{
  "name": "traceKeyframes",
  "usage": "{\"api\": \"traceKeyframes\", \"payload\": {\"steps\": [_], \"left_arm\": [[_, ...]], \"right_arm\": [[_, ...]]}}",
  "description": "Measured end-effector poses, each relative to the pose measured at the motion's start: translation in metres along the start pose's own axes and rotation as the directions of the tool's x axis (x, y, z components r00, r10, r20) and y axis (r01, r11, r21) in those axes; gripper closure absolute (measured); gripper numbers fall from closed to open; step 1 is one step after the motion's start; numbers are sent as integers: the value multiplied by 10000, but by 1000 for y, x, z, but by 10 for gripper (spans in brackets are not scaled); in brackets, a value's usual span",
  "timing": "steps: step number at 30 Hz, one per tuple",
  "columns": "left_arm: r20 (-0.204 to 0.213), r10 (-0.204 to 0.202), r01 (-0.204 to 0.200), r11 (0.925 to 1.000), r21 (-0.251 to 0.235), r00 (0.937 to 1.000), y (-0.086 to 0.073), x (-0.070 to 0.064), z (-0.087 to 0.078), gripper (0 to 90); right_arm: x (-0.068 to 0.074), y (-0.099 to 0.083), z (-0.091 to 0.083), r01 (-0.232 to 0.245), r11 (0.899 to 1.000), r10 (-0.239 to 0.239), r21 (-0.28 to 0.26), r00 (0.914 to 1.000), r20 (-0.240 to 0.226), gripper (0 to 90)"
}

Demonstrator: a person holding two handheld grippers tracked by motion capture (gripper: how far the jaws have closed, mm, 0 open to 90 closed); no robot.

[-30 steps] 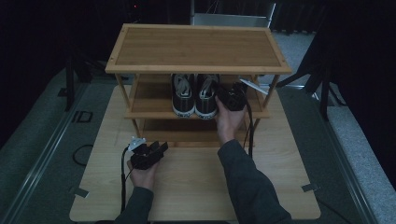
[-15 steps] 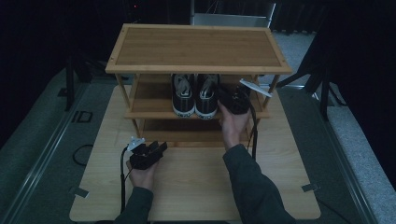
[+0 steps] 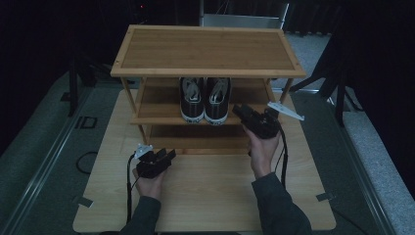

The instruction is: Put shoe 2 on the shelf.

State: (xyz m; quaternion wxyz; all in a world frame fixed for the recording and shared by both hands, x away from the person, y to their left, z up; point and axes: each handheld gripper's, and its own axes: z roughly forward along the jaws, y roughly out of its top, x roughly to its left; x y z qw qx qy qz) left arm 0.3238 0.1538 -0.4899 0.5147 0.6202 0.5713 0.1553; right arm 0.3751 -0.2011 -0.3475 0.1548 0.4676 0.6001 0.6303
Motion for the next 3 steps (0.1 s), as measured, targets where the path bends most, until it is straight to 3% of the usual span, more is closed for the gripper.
{"api": "traceKeyframes", "payload": {"steps": [1,2,3], "left_arm": [[-10,-6,6,10000,2,10000,0,0,0,537],[-21,-6,6,10000,3,10000,0,0,0,537],[-23,-31,31,10000,8,10000,0,1,0,538]], "right_arm": [[0,-9,-10,405,9990,-405,162,9992,-48,549],[0,-9,-10,405,9990,-405,162,9992,-48,549],[-1,-17,-18,712,9971,-709,286,9974,-97,546]]}}
